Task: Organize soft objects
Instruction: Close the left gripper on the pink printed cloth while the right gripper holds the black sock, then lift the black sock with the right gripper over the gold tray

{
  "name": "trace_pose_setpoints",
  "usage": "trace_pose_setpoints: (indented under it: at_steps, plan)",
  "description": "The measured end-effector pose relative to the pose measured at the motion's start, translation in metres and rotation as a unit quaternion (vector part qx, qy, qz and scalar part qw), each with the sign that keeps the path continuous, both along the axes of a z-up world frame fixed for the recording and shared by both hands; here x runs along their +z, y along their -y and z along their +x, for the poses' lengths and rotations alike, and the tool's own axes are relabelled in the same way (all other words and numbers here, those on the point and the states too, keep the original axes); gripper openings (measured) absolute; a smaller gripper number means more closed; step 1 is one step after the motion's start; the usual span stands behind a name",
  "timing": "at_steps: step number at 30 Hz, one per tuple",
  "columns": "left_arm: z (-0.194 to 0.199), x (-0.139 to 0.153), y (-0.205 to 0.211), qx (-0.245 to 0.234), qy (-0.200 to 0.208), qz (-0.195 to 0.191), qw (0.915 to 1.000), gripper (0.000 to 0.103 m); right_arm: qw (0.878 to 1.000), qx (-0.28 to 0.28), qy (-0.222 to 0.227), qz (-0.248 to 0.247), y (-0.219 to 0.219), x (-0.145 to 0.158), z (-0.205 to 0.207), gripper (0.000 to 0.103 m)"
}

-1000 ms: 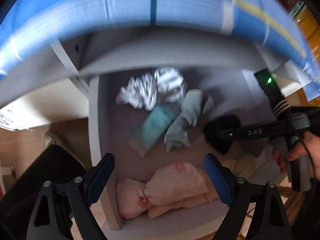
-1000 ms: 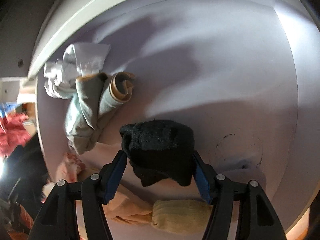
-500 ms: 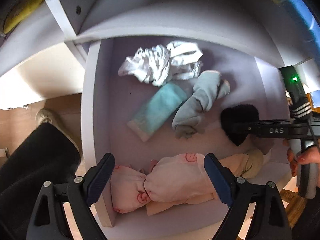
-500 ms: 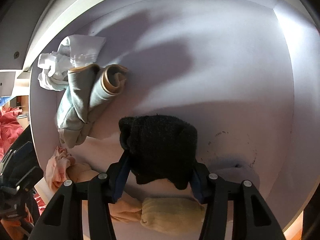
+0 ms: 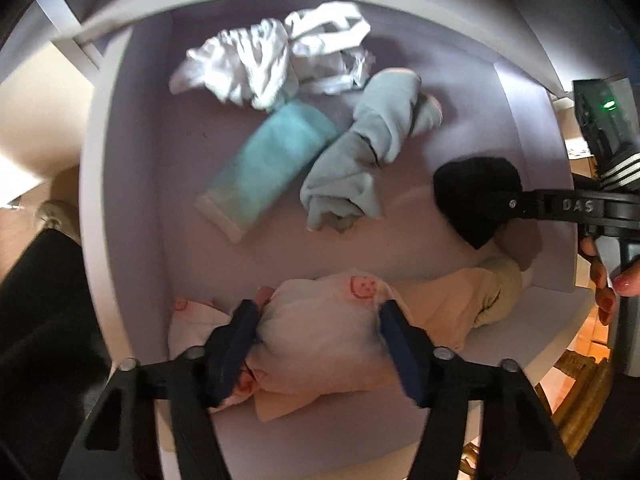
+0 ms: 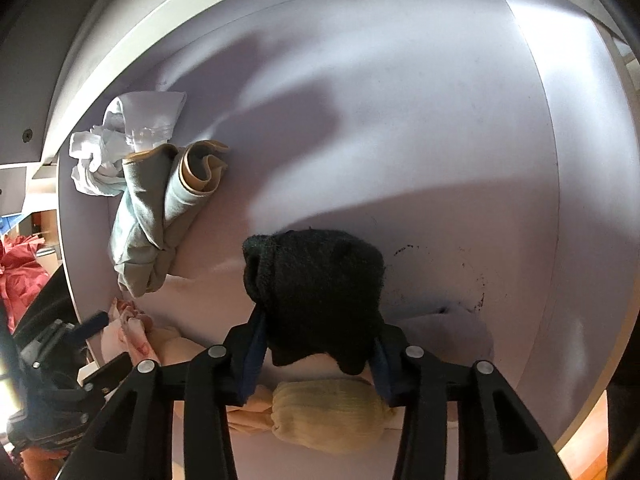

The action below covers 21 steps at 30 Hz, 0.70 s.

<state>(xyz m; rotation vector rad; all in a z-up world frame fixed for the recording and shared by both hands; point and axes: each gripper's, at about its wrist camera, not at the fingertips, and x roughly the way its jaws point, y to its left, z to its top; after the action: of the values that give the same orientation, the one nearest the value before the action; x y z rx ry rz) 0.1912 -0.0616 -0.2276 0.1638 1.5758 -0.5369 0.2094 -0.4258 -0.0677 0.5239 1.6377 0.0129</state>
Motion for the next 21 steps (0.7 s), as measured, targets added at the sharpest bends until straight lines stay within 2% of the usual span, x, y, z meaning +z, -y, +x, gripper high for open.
trace_pose_setpoints:
  at_steps: [3,4,6,9,11,14,15,16,18,21]
  plan:
    - [-0.003,-0.004,0.004,-0.012,0.004,-0.014,0.9998,0.048,1.0,-0.001,0.005,-0.007,0.002,0.002,-0.002,0.044]
    - [-0.002,-0.002,0.006,-0.012,0.008,-0.03,0.9994,0.041,1.0,-0.004,0.006,-0.01,0.002,0.004,-0.002,0.044]
    - [0.003,0.003,0.008,-0.006,0.011,-0.07,0.9975,0.034,1.0,-0.009,0.006,-0.011,0.004,0.006,-0.002,0.044]
    - [0.009,0.017,0.009,0.01,0.031,-0.118,0.9925,0.032,1.0,-0.015,0.004,-0.015,0.009,0.007,-0.004,0.044]
    - [0.011,0.027,0.007,0.013,0.042,-0.128,0.9908,0.032,1.0,-0.018,0.003,-0.015,0.012,0.009,-0.006,0.044]
    - [0.01,0.033,-0.001,0.03,0.035,-0.126,0.991,0.049,1.0,-0.02,0.005,-0.012,0.018,0.01,-0.009,0.044]
    - [0.008,0.034,-0.007,0.035,0.032,-0.122,0.9914,0.058,1.0,-0.019,0.005,-0.012,0.019,0.01,-0.009,0.044]
    - [0.005,0.037,-0.009,0.036,0.037,-0.111,0.9925,0.068,1.0,-0.019,0.006,-0.011,0.02,0.011,-0.009,0.044]
    - [0.001,0.044,-0.011,0.027,0.056,-0.081,0.9948,0.081,1.0,-0.018,0.006,-0.007,0.028,0.014,-0.01,0.044]
    - [-0.002,0.048,-0.016,0.021,0.065,-0.059,0.9959,0.093,1.0,-0.018,0.007,-0.001,0.028,0.016,-0.008,0.044]
